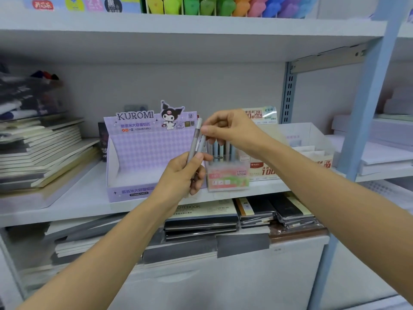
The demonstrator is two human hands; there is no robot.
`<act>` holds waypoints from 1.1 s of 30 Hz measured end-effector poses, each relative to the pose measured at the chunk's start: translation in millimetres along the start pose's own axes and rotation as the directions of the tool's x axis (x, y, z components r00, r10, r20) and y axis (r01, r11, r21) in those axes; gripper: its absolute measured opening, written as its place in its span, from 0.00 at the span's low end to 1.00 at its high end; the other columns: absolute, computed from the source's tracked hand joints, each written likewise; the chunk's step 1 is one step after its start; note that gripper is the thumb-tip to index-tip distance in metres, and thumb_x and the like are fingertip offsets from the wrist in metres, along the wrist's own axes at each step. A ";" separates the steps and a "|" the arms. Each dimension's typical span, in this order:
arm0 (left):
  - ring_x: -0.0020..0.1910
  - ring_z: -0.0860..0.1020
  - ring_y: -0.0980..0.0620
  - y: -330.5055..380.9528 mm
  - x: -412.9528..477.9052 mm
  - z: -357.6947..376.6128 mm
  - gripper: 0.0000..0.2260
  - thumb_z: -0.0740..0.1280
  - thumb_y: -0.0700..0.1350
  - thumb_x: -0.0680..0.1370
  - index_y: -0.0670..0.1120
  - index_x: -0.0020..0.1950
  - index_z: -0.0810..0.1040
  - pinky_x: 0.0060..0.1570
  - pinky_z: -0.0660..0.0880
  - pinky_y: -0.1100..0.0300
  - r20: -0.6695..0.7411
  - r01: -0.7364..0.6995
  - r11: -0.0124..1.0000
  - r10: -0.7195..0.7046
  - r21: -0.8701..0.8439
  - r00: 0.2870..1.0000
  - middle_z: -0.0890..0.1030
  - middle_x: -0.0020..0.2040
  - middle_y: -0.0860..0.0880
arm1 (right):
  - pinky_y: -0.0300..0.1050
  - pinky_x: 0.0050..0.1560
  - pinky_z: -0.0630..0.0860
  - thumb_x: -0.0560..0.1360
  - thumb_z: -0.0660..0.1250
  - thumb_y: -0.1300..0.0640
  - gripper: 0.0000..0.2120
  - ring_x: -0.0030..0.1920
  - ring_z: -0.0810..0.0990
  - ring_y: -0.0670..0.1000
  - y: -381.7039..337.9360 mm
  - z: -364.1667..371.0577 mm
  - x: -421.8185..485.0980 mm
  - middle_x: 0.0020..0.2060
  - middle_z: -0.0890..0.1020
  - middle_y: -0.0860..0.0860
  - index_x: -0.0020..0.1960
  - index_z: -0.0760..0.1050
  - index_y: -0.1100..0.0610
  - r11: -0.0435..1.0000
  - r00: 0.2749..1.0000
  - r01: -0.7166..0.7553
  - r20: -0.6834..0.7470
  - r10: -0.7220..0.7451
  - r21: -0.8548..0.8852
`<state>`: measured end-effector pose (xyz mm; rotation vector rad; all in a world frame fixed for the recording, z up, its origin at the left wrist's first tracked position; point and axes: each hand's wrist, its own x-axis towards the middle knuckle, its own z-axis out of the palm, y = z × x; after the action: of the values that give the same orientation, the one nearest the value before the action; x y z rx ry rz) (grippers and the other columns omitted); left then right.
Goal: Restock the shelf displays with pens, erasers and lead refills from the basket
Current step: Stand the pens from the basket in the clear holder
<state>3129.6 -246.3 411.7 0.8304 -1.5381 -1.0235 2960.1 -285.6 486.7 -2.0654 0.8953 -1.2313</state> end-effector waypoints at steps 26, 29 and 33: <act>0.18 0.60 0.59 35.8 -15.3 10.2 0.14 0.75 0.50 0.66 0.44 0.45 0.82 0.19 0.60 0.69 -0.199 -0.046 0.996 0.030 -0.077 0.979 0.71 0.22 0.57 | 0.45 0.46 0.80 0.75 0.70 0.53 0.10 0.43 0.82 0.50 -22.1 -2.8 -38.6 0.44 0.85 0.55 0.51 0.81 0.58 0.999 0.998 0.030 0.052 -0.032 0.032; 0.19 0.59 0.59 35.9 -15.0 12.3 0.12 0.76 0.49 0.66 0.45 0.45 0.82 0.19 0.60 0.69 -0.180 -0.047 0.993 0.028 -0.105 0.983 0.76 0.27 0.53 | 0.54 0.53 0.79 0.75 0.72 0.56 0.09 0.45 0.82 0.56 -24.2 2.5 -36.9 0.44 0.84 0.58 0.51 0.81 0.62 0.997 0.997 0.038 0.058 -0.042 0.068; 0.21 0.57 0.57 34.7 -16.1 8.1 0.15 0.75 0.52 0.65 0.46 0.48 0.83 0.19 0.59 0.68 -0.153 0.013 0.992 -0.032 -0.123 0.988 0.79 0.40 0.42 | 0.39 0.45 0.79 0.78 0.67 0.59 0.09 0.42 0.82 0.47 -21.7 -4.7 -37.3 0.42 0.84 0.52 0.55 0.80 0.62 0.983 0.999 0.033 0.014 -0.036 0.179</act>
<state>3125.0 -216.7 436.9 0.8238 -1.3245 -1.0343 2948.2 -243.9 485.5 -1.9528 0.7165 -1.2620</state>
